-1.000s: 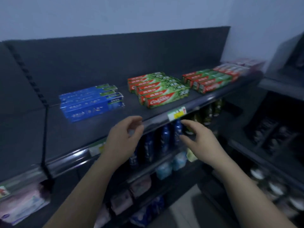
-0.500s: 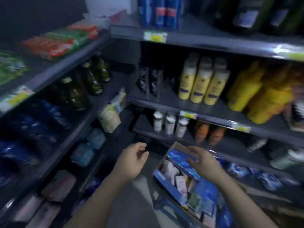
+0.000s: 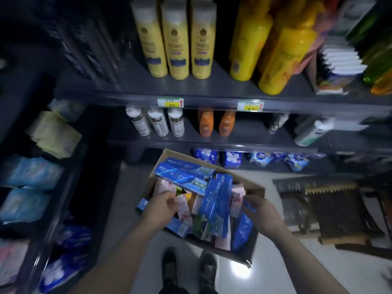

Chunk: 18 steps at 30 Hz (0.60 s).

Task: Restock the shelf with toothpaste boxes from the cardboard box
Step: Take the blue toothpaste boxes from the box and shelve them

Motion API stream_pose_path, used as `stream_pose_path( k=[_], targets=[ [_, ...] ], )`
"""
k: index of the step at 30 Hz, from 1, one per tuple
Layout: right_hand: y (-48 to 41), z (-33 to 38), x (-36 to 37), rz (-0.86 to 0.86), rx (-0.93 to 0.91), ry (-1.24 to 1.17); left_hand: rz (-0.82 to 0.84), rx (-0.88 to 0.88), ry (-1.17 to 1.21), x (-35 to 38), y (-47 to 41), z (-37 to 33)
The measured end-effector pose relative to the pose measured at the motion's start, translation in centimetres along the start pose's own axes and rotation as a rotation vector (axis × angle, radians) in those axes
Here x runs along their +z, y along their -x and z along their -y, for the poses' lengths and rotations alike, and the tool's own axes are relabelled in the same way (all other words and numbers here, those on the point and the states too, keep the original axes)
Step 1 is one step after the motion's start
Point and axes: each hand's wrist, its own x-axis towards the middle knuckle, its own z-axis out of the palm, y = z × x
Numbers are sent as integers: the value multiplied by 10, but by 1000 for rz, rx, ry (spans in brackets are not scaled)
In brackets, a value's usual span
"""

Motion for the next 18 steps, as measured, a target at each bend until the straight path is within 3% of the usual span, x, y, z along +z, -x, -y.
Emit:
stream_pose_path(
  k=[6, 13, 18],
  targets=[
    [-6, -26, 47, -34, 169, -220, 151, -26, 38, 37, -34, 3],
    [-7, -40, 80, -94, 221, -411, 337, -31, -33, 97, -65, -6],
    [-3, -51, 95, -78, 256, -546, 291, -13, -27, 120, -72, -10]
  ],
)
